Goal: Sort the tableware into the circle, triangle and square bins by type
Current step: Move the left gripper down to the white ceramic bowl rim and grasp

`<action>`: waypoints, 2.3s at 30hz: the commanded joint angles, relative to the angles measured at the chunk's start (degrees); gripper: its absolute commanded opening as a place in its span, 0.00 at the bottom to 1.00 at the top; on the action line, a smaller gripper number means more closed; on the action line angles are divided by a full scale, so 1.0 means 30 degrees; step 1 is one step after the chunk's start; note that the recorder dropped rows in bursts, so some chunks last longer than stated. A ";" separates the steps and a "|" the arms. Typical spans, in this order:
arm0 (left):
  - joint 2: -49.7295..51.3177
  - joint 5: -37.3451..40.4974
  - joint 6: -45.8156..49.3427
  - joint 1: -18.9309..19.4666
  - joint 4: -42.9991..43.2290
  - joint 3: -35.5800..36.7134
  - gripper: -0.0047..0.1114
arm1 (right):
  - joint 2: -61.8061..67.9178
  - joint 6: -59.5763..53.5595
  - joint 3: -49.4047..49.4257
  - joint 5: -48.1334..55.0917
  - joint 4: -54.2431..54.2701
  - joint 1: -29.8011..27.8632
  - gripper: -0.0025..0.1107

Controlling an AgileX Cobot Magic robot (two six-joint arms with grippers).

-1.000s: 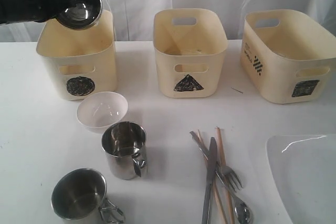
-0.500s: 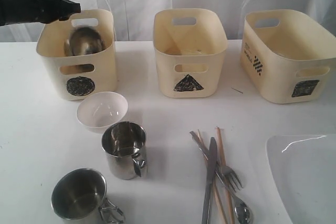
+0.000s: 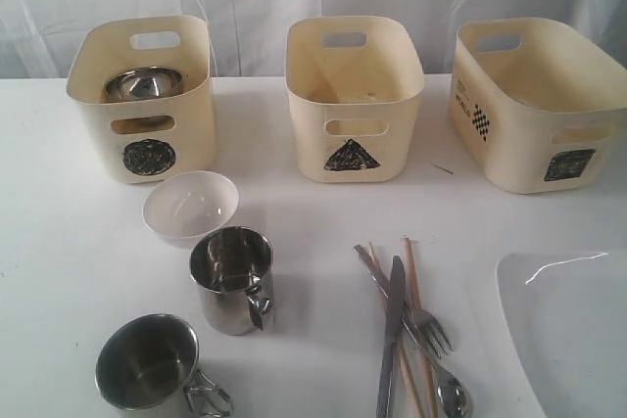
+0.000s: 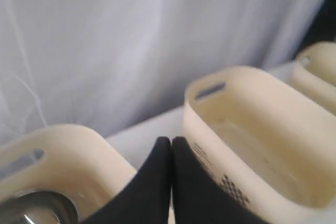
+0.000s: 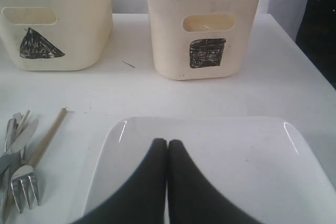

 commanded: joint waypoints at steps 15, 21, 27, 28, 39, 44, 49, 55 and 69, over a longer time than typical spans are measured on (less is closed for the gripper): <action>-0.5556 -0.4189 -1.5065 -0.1088 1.0125 0.8297 0.04 | -0.0036 0.0037 0.0026 -0.0098 0.0044 0.0002 0.02; -0.8541 -0.1948 -1.2996 -0.2471 1.0524 1.1942 0.04 | -0.0036 0.0037 0.0026 -0.0132 0.0044 0.0002 0.02; -0.7491 -0.2216 -1.3519 -0.2652 1.0381 1.5647 0.04 | -0.0036 0.0037 0.0026 -0.0132 0.0044 0.0002 0.02; -0.7280 -0.2925 -1.3963 -0.2652 0.9985 1.6107 0.04 | -0.0036 0.0037 0.0026 -0.0132 0.0044 0.0002 0.02; -0.5146 -0.6983 -1.4576 -0.2652 0.7583 1.6663 0.42 | -0.0036 0.0037 0.0026 -0.0132 0.0044 0.0002 0.02; -0.4515 -0.6911 -1.4633 -0.2652 0.5311 1.6663 0.57 | -0.0036 0.0037 0.0026 -0.0132 0.0044 0.0002 0.02; -0.4437 -0.7061 -1.4633 -0.2652 0.4128 1.6626 0.57 | -0.0036 0.0037 0.0026 -0.0132 0.0044 0.0002 0.02; -0.3824 -0.8348 -1.4633 -0.2652 0.3574 1.6191 0.57 | -0.0036 0.0037 0.0026 -0.0132 0.0044 0.0002 0.02; -0.2076 -0.6542 -1.4633 -0.2670 0.3376 1.4011 0.57 | -0.0036 0.0037 0.0026 -0.0132 0.0044 0.0002 0.02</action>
